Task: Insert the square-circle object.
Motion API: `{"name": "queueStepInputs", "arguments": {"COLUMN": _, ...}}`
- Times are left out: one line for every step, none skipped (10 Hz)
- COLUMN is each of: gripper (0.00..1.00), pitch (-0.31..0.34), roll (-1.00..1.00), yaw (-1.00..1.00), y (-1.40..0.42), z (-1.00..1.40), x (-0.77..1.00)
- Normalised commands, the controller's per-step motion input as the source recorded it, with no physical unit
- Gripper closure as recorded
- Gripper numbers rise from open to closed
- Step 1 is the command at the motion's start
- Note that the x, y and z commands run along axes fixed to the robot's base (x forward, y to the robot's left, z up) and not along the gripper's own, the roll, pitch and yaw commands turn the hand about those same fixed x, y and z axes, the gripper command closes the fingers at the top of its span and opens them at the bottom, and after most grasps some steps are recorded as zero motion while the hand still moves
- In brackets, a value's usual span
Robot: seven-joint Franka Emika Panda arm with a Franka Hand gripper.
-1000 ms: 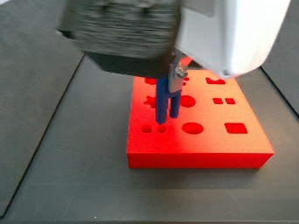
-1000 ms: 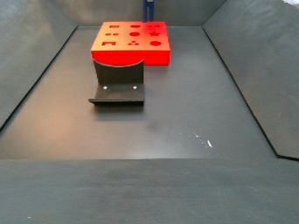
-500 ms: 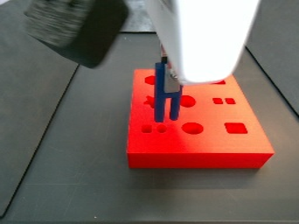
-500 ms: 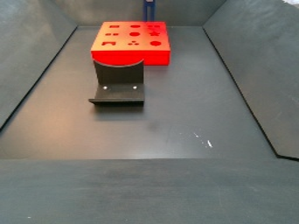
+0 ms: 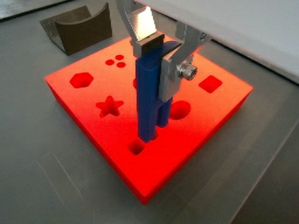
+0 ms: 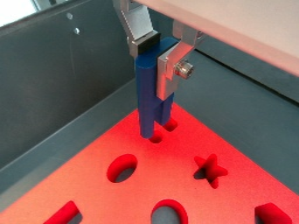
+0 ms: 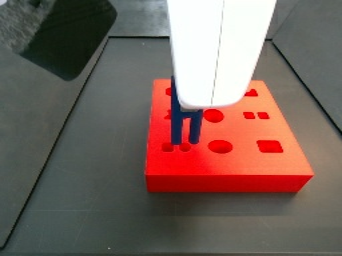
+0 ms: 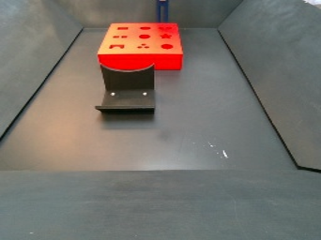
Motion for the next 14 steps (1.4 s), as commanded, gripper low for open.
{"name": "queueStepInputs", "arguments": {"gripper": 1.0, "pitch": 0.131, "roll": 0.13, "yaw": -0.12, "y": 0.05, "z": -0.23, "x": 0.0}}
{"name": "queueStepInputs", "arguments": {"gripper": 1.0, "pitch": 0.073, "roll": 0.07, "yaw": -0.18, "y": 0.0, "z": -0.17, "x": -0.15}}
{"name": "queueStepInputs", "arguments": {"gripper": 1.0, "pitch": 0.054, "roll": 0.01, "yaw": -0.17, "y": 0.0, "z": -0.1, "x": -0.14}}
{"name": "queueStepInputs", "arguments": {"gripper": 1.0, "pitch": 0.05, "roll": 0.02, "yaw": -0.18, "y": 0.0, "z": -0.1, "x": -0.11}}
{"name": "queueStepInputs", "arguments": {"gripper": 1.0, "pitch": 0.077, "roll": 0.01, "yaw": -0.22, "y": 0.03, "z": -0.1, "x": -0.13}}
{"name": "queueStepInputs", "arguments": {"gripper": 1.0, "pitch": 0.091, "roll": 0.0, "yaw": -0.17, "y": 0.08, "z": -0.06, "x": 0.1}}
{"name": "queueStepInputs", "arguments": {"gripper": 1.0, "pitch": 0.084, "roll": 0.0, "yaw": -0.11, "y": 0.09, "z": -0.09, "x": 0.12}}
{"name": "queueStepInputs", "arguments": {"gripper": 1.0, "pitch": 0.064, "roll": 0.0, "yaw": -0.07, "y": 0.0, "z": -0.1, "x": 0.15}}
{"name": "queueStepInputs", "arguments": {"gripper": 1.0, "pitch": 0.067, "roll": 0.0, "yaw": -0.04, "y": -0.01, "z": -0.11, "x": 0.23}}
{"name": "queueStepInputs", "arguments": {"gripper": 1.0, "pitch": 0.056, "roll": 0.04, "yaw": -0.04, "y": -0.03, "z": -0.16, "x": 0.0}}
{"name": "queueStepInputs", "arguments": {"gripper": 1.0, "pitch": 0.053, "roll": 0.01, "yaw": -0.09, "y": -0.07, "z": -0.05, "x": -0.03}}
{"name": "queueStepInputs", "arguments": {"gripper": 1.0, "pitch": 0.03, "roll": 0.0, "yaw": -0.09, "y": -0.07, "z": -0.05, "x": -0.06}}
{"name": "queueStepInputs", "arguments": {"gripper": 1.0, "pitch": 0.021, "roll": 0.01, "yaw": -0.13, "y": -0.07, "z": -0.02, "x": -0.31}}
{"name": "queueStepInputs", "arguments": {"gripper": 1.0, "pitch": 0.019, "roll": 0.02, "yaw": -0.11, "y": -0.09, "z": -0.03, "x": -0.17}}
